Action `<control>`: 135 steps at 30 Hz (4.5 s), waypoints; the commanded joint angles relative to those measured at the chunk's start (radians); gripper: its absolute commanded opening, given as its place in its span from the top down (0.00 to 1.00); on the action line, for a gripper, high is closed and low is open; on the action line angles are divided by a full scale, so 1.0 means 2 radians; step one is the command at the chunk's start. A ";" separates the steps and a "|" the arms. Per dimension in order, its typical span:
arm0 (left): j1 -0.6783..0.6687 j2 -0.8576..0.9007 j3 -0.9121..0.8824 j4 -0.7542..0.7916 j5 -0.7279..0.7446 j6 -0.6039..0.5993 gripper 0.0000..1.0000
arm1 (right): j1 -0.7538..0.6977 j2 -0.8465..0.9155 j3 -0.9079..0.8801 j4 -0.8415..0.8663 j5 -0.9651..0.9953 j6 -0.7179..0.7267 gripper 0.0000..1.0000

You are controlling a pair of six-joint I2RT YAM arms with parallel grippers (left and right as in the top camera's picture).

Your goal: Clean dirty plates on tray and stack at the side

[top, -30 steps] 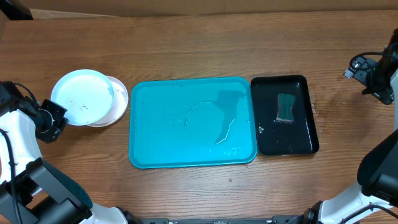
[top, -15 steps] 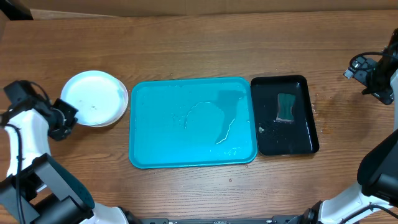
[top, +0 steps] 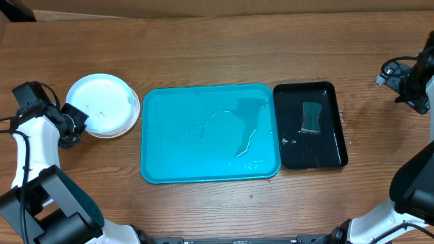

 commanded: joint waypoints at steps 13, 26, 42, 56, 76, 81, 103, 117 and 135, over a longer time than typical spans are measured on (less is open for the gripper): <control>-0.006 0.050 0.024 0.012 0.138 0.058 0.30 | 0.000 -0.005 0.004 0.002 -0.002 0.002 0.00; -0.042 0.050 0.152 -0.123 0.202 0.156 0.15 | 0.000 -0.005 0.004 0.002 -0.002 0.002 0.00; -0.064 0.050 0.152 -0.123 0.196 0.156 0.00 | 0.000 -0.005 0.004 0.002 -0.002 0.002 0.00; -0.063 0.050 0.152 -0.123 0.196 0.156 0.00 | 0.003 -0.003 0.004 0.002 -0.002 0.002 0.00; -0.063 0.050 0.152 -0.123 0.197 0.156 0.00 | 0.148 -0.279 0.004 0.001 -0.002 0.002 0.00; -0.063 0.050 0.152 -0.123 0.196 0.156 0.00 | 0.218 -0.358 0.004 0.001 -0.002 0.002 0.00; -0.063 0.050 0.152 -0.123 0.196 0.156 0.00 | 0.262 -0.643 -0.237 0.278 0.047 -0.002 0.00; -0.063 0.050 0.152 -0.123 0.196 0.156 0.00 | 0.212 -0.892 -0.713 0.702 -0.065 -0.001 0.00; -0.063 0.050 0.152 -0.123 0.196 0.156 0.00 | 0.209 -0.932 -0.804 0.480 -0.055 -0.002 0.00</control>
